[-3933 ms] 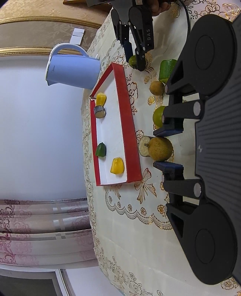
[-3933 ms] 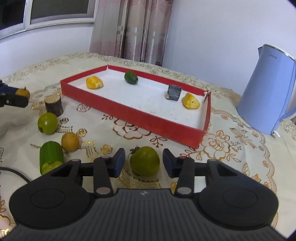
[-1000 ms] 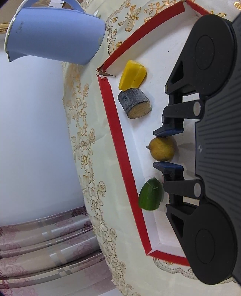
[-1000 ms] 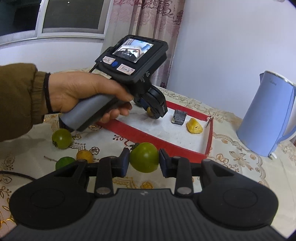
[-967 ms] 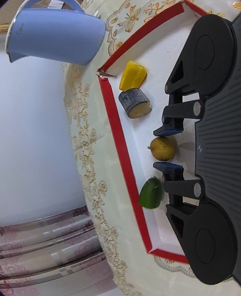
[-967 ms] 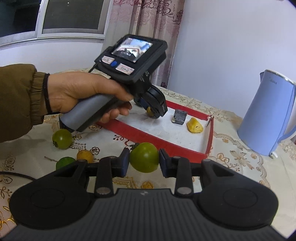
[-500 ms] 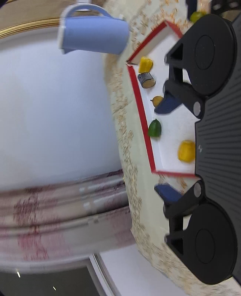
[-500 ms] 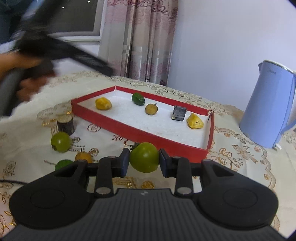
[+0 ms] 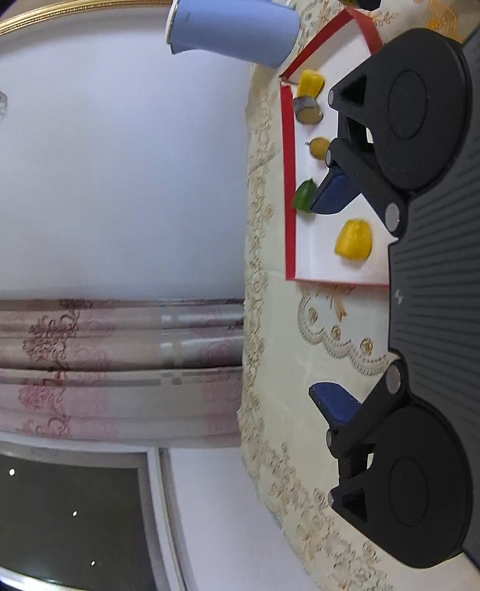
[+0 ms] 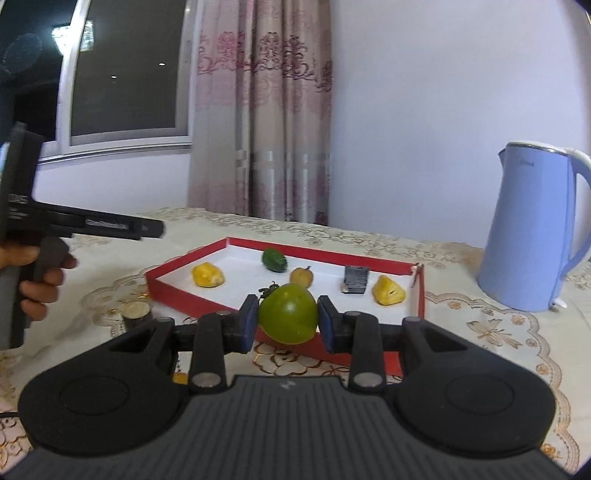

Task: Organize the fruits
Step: 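Lower the green round fruit into the tray and open the right tool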

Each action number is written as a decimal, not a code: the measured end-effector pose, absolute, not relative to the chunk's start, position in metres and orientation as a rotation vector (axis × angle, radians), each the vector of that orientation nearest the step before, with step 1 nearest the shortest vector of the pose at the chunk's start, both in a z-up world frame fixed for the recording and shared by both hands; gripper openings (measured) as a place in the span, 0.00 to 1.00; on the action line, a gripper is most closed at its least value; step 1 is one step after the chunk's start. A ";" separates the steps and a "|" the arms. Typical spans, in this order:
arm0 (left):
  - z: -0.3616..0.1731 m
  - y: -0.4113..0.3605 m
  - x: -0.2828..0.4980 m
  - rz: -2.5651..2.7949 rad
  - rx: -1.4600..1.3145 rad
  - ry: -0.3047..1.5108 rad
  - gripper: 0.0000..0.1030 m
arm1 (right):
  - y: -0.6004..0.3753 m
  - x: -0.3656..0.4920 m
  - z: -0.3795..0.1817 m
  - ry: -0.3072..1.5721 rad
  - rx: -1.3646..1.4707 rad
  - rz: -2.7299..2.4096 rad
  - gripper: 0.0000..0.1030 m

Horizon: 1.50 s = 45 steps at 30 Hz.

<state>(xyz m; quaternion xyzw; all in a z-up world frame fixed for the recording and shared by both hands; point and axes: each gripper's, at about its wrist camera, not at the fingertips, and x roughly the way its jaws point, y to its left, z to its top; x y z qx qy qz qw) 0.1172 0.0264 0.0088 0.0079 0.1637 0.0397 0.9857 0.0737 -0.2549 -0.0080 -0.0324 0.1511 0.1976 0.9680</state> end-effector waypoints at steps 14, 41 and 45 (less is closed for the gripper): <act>0.007 0.045 0.116 0.138 -0.077 0.352 0.96 | -0.253 0.129 0.005 0.402 -0.093 0.301 0.31; 0.002 0.047 0.123 0.119 -0.088 0.404 0.96 | -0.260 0.237 -0.040 0.613 -0.111 0.130 0.31; 0.002 0.047 0.123 0.121 -0.090 0.406 0.96 | -0.259 0.236 -0.039 0.615 -0.121 0.125 0.31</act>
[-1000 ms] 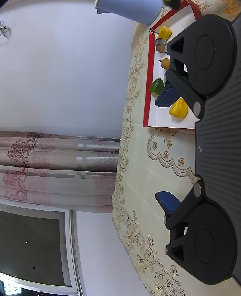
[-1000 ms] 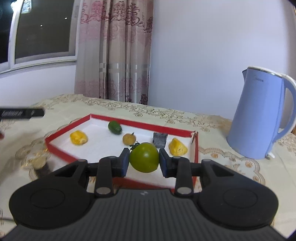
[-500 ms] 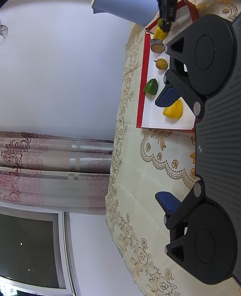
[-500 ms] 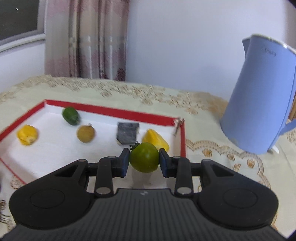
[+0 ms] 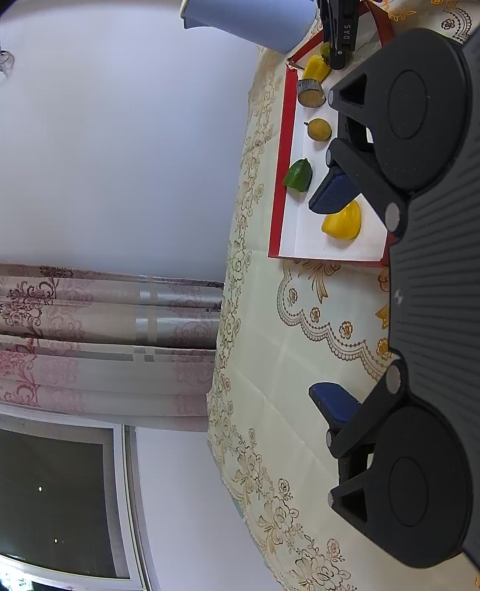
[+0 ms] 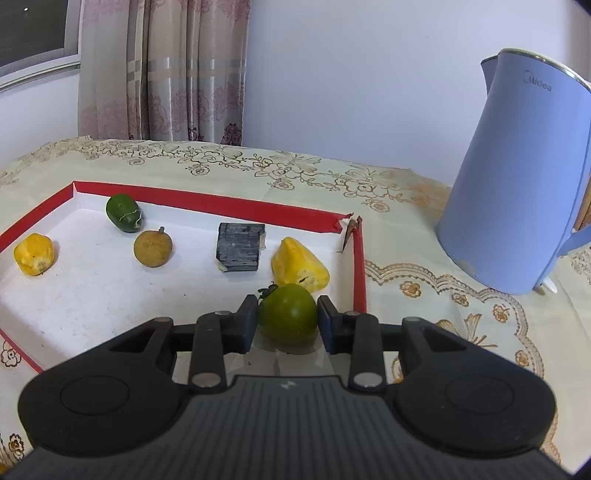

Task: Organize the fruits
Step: 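Lower the green round fruit into the tray and open the right tool, then move the left tool to the dark wooden log chunk and close on it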

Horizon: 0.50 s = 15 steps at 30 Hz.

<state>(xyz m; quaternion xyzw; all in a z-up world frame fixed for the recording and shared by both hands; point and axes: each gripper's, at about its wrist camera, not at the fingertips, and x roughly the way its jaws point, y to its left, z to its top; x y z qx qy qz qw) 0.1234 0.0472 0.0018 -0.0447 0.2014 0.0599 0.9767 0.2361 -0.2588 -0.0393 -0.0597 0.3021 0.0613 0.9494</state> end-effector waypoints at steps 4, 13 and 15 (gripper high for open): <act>0.001 0.048 0.125 0.122 -0.098 0.416 0.96 | -0.260 0.232 -0.034 0.598 -0.111 0.122 0.33; 0.000 0.048 0.126 0.128 -0.098 0.419 0.96 | -0.256 0.198 -0.008 0.508 -0.108 0.133 0.43; -0.001 0.048 0.128 0.130 -0.100 0.425 0.96 | -0.256 0.183 -0.001 0.484 -0.108 0.140 0.45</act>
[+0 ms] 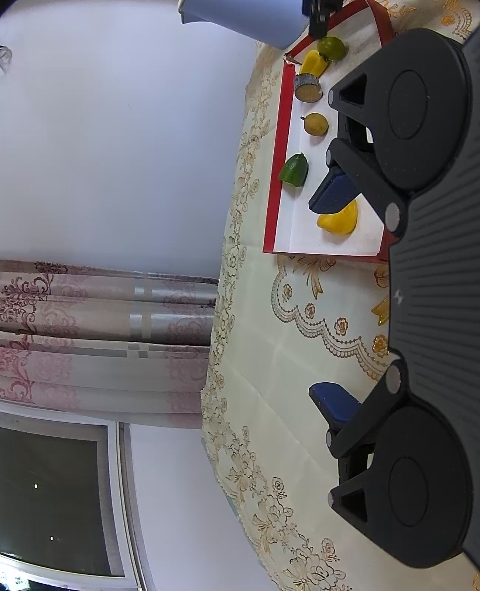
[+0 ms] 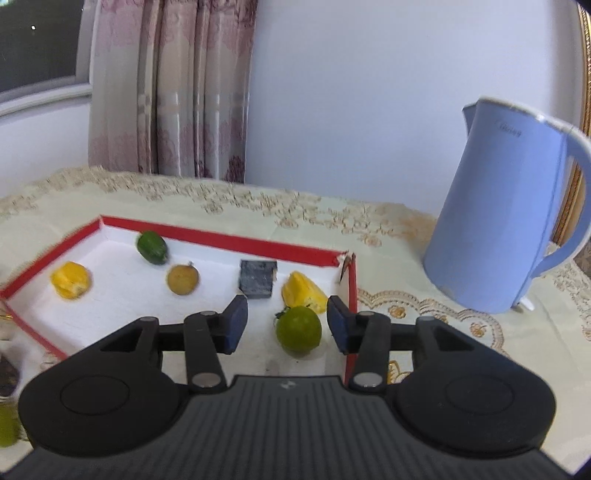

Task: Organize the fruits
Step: 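Move the left tool to the dark wooden log chunk and close on it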

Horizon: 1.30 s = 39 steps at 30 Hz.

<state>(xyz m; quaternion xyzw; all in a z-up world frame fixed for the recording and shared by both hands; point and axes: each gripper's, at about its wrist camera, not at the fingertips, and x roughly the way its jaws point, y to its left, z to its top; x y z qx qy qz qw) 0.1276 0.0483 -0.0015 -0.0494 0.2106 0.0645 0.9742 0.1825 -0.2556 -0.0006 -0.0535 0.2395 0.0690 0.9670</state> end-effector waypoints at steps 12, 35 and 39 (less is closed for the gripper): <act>-0.004 0.044 0.128 0.134 -0.079 0.430 0.96 | -0.229 0.067 0.003 0.395 -0.141 0.308 0.65; 0.003 0.048 0.080 -0.158 0.009 0.461 0.96 | -0.192 -0.004 -0.024 0.422 -0.170 0.366 0.73; -0.011 0.039 0.082 -0.191 0.163 0.482 0.96 | -0.192 -0.006 -0.023 0.407 -0.176 0.351 0.76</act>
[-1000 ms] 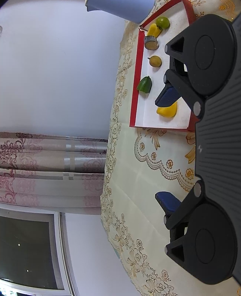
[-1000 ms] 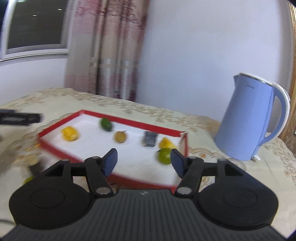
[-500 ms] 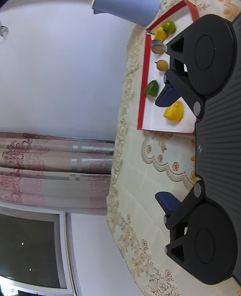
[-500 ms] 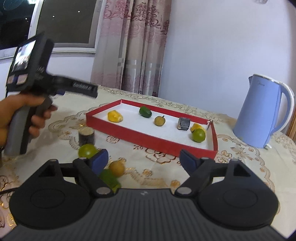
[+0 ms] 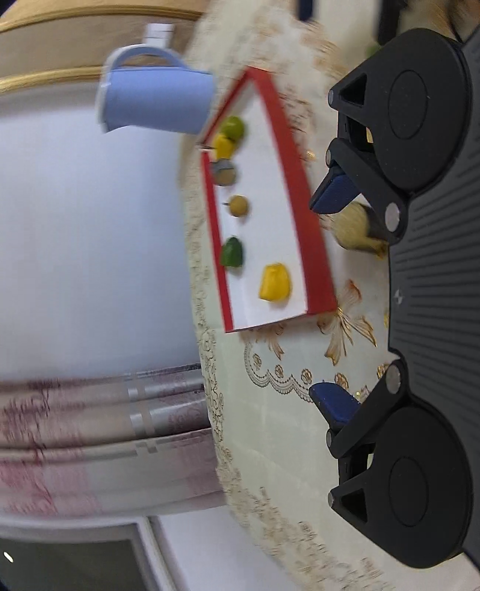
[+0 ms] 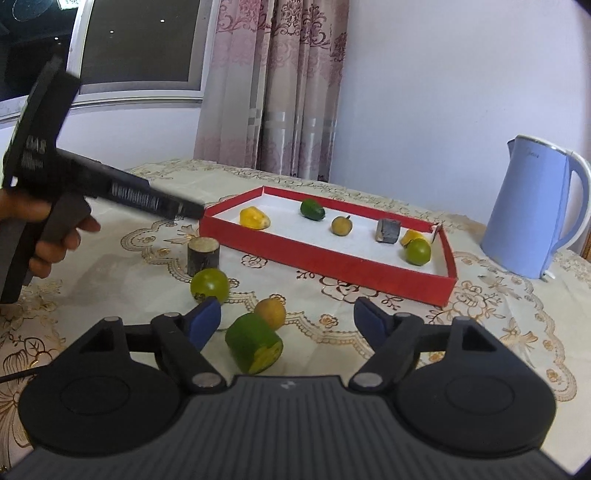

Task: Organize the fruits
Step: 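Move the left tool to the dark wooden log chunk and close on it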

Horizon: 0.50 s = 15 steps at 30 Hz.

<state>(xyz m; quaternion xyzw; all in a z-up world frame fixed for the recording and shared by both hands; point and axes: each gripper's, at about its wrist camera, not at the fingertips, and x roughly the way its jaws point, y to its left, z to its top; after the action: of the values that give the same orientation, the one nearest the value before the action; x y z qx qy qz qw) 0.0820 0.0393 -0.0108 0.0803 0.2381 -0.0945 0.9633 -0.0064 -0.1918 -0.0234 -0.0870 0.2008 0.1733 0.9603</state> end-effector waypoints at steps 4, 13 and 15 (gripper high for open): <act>-0.018 0.037 0.089 -0.238 0.139 0.520 0.96 | -0.191 -0.006 -0.025 0.414 -0.176 0.358 0.76; -0.032 0.017 0.104 -0.312 0.198 0.568 0.92 | -0.193 -0.006 -0.026 0.414 -0.156 0.365 0.78; -0.034 0.016 0.107 -0.315 0.194 0.582 0.86 | -0.194 -0.005 -0.027 0.416 -0.152 0.366 0.78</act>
<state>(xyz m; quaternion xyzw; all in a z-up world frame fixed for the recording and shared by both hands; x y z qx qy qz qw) 0.1068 0.0155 -0.0342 0.0951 0.2851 -0.1545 0.9412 -0.0051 -0.1936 -0.0269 -0.0747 0.2051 0.1804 0.9591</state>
